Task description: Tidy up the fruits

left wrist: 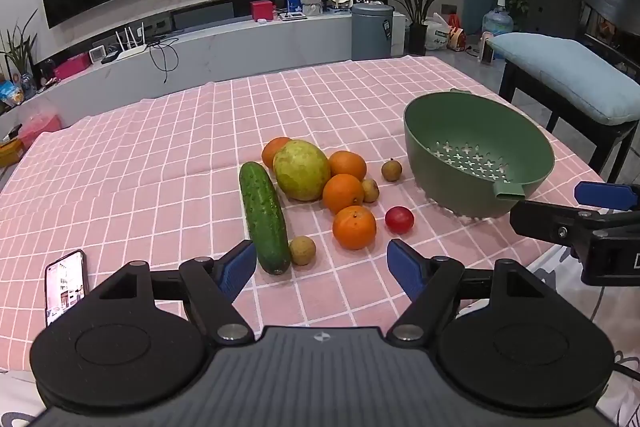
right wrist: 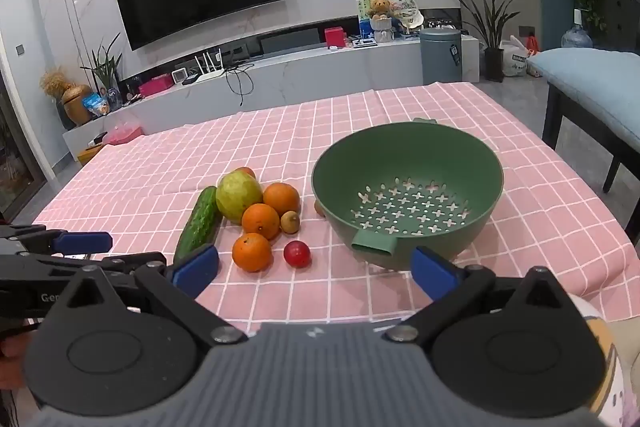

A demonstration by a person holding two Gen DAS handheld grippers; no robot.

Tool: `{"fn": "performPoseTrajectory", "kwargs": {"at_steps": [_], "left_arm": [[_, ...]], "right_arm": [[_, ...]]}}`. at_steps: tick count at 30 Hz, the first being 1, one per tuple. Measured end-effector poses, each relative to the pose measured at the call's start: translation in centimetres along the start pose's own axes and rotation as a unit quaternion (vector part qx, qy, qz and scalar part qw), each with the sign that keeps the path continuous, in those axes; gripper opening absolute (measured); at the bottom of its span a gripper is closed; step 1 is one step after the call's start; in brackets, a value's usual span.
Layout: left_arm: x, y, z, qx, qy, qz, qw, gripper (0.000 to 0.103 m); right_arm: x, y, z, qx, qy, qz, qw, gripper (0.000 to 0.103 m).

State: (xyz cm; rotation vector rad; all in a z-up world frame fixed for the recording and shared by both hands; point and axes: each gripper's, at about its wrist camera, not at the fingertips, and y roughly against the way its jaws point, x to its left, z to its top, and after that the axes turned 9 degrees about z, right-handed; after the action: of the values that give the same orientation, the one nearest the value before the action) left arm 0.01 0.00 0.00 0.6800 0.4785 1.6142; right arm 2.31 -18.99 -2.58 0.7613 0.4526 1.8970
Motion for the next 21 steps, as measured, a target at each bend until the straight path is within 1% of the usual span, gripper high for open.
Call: {"fn": "performPoseTrajectory", "kwargs": {"at_steps": [12, 13, 21], "left_arm": [[0.29, 0.08, -0.1, 0.001, 0.003, -0.006, 1.0, 0.087], [0.03, 0.03, 0.04, 0.002, 0.003, -0.002, 1.0, 0.087], [0.05, 0.05, 0.06, 0.003, 0.004, -0.002, 1.0, 0.087]], "right_arm": [[0.18, 0.08, -0.05, -0.005, 0.004, 0.0, 1.0, 0.099], [-0.17, -0.14, 0.04, 0.0, 0.002, 0.001, 1.0, 0.099], [-0.01, -0.55, -0.4, 0.002, 0.004, -0.001, 1.0, 0.099]]}}
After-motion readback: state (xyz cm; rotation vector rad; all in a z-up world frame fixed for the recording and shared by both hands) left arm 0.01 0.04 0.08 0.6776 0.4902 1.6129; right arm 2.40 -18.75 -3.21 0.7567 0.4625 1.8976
